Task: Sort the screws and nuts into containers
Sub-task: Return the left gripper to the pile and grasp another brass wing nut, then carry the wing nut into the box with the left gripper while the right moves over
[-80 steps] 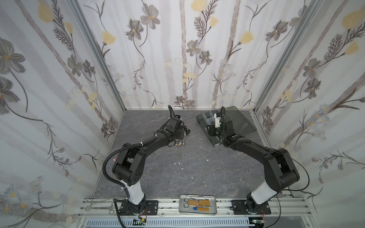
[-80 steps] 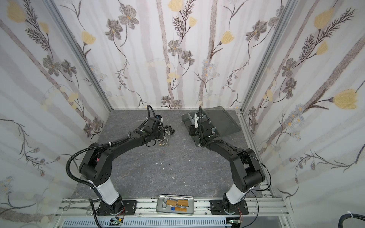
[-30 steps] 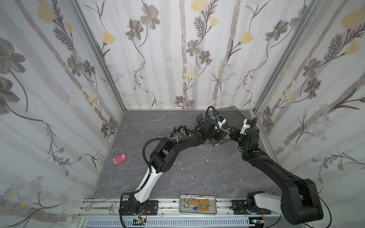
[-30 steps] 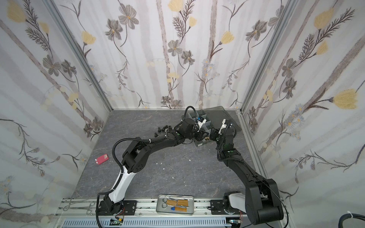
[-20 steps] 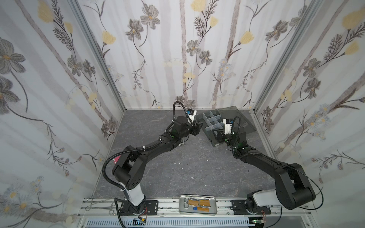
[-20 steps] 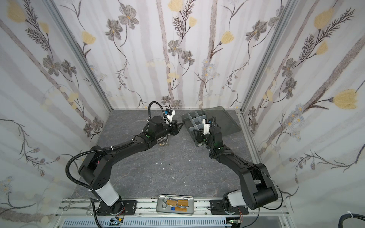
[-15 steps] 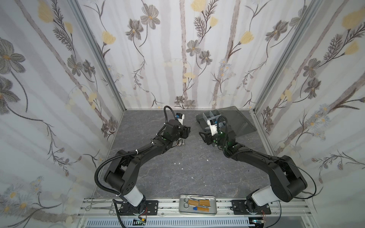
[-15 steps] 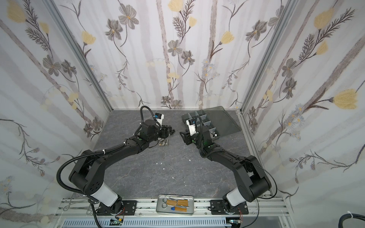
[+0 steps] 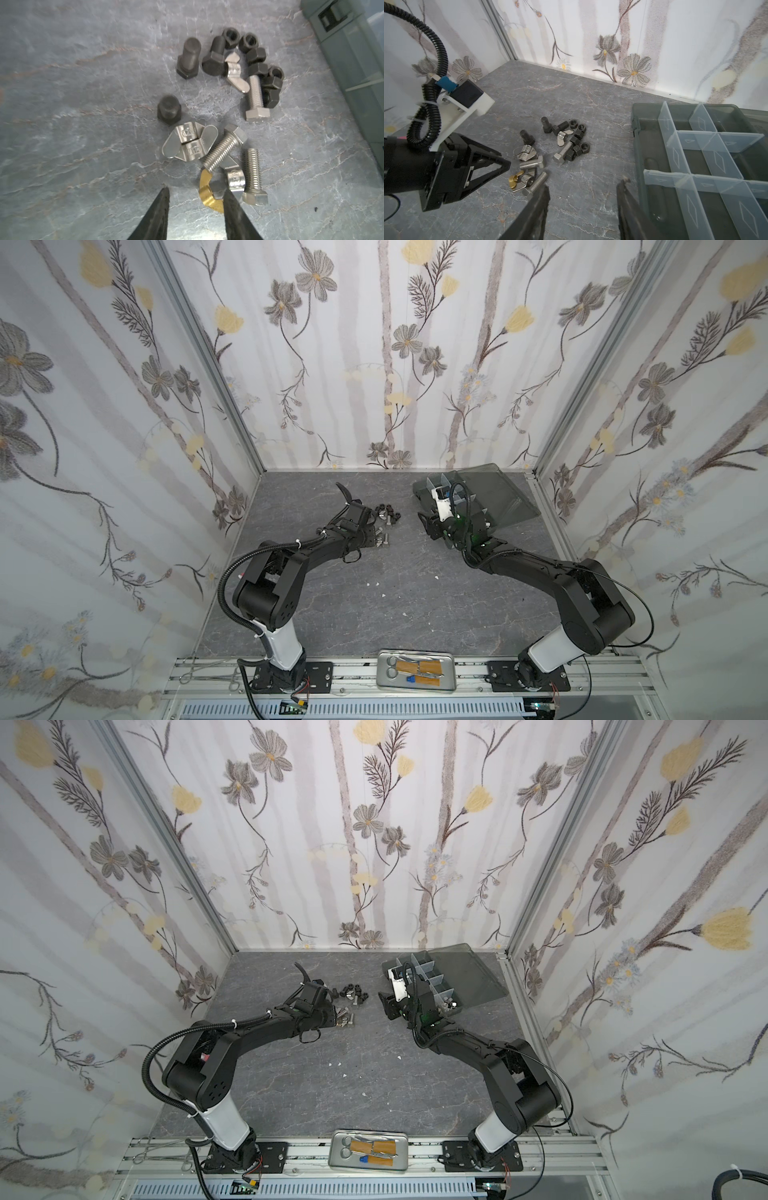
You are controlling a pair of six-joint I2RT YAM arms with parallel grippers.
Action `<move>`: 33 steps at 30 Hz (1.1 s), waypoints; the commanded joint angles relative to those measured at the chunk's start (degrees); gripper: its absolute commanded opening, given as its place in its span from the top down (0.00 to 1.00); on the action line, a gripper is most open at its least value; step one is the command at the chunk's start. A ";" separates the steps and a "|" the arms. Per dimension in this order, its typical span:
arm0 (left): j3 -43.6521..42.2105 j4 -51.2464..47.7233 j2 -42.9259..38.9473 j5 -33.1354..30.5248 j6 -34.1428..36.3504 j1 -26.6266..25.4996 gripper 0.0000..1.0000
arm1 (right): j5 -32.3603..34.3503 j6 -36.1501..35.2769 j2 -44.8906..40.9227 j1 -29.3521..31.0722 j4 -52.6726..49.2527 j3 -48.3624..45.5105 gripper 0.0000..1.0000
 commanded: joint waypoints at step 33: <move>-4.40 0.06 -6.71 -8.70 2.27 -1.28 0.92 | 7.31 -1.84 -4.44 0.19 6.33 -4.13 0.45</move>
